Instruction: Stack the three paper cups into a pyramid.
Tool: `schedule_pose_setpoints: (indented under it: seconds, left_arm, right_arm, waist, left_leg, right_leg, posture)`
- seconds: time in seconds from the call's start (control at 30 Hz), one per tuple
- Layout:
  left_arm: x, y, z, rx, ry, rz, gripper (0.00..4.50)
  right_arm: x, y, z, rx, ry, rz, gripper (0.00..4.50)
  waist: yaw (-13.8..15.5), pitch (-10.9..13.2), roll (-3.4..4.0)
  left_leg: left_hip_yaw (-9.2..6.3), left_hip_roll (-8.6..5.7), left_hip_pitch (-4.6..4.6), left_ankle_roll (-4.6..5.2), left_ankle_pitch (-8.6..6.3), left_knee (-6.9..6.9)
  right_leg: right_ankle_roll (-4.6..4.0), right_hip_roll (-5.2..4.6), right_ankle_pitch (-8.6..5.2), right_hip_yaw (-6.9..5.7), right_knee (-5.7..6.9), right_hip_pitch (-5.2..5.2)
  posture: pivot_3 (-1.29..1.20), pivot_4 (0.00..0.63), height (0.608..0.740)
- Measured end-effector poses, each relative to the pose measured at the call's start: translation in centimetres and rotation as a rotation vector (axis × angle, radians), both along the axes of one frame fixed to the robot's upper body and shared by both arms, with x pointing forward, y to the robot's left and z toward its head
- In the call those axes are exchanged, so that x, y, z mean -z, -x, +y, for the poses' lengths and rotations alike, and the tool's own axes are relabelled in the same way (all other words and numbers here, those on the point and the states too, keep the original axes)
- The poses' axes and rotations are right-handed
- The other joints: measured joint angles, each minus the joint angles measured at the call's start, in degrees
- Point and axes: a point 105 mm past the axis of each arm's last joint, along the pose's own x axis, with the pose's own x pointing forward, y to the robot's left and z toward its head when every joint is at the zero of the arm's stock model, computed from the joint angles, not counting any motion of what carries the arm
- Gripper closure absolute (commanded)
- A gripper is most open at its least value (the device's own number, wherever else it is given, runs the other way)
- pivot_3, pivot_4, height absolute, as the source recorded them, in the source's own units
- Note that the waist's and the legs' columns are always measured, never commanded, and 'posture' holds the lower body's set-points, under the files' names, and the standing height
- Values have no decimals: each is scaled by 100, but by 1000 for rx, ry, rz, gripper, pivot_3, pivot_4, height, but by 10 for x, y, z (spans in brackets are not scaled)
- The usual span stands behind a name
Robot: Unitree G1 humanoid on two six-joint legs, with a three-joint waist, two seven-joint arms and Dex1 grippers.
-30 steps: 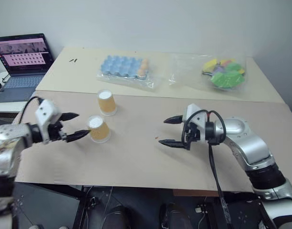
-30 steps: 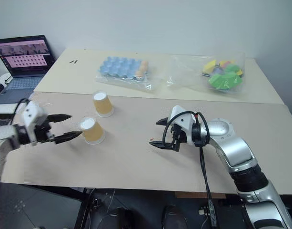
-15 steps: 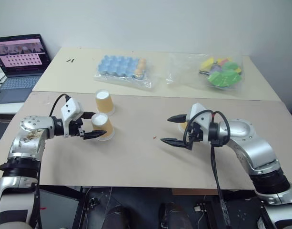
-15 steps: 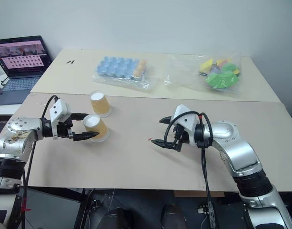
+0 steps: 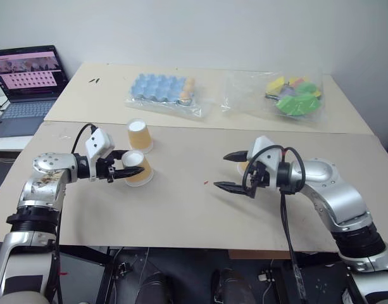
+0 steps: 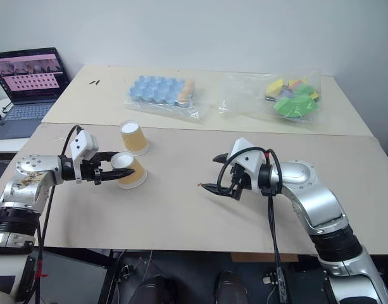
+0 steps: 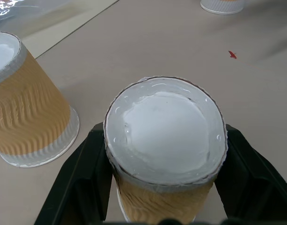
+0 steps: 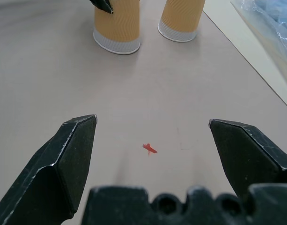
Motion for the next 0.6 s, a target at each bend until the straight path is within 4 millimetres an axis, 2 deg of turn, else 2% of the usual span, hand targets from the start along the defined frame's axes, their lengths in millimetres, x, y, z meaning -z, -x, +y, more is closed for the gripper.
schedule_pose_setpoints:
  seconds: [0.07,0.17,0.37,0.5,0.6]
  left_arm:
    - [0,0,-3,7,6,-3,1758]
    - [-4,1,-24,68,29,-18,1758]
    - [-22,9,-99,289,101,-59,1758]
    - [-14,9,-130,359,138,-25,1758]
    - [8,9,-156,423,101,19,1758]
  right_arm:
    - [0,-1,-1,4,1,1,0]
    - [0,-2,-1,10,4,-2,0]
    - [-5,-8,-3,25,8,-21,0]
    - [-6,-11,-7,44,8,-21,0]
    - [-7,-10,-7,44,7,-26,0]
  waist:
    - [1,0,0]
    - [27,0,0]
    - [66,-1,-1]
    - [37,-1,0]
    - [25,-1,-1]
  left_leg:
    - [-1,0,0,0,0,1]
    - [-3,0,-7,1,0,9]
    - [-5,-1,-10,5,-3,26]
    - [-5,-2,-9,6,-2,28]
    - [-5,-2,-9,6,-2,29]
  right_leg:
    - [0,0,0,0,0,1]
    - [0,-1,0,-6,1,2]
    - [0,-1,1,-10,5,8]
    - [0,0,1,-9,7,9]
    - [1,-1,1,-10,5,12]
  posture:
    - [0,150,735]
    - [0,150,735]
    - [0,150,735]
    - [0,150,735]
    - [0,150,735]
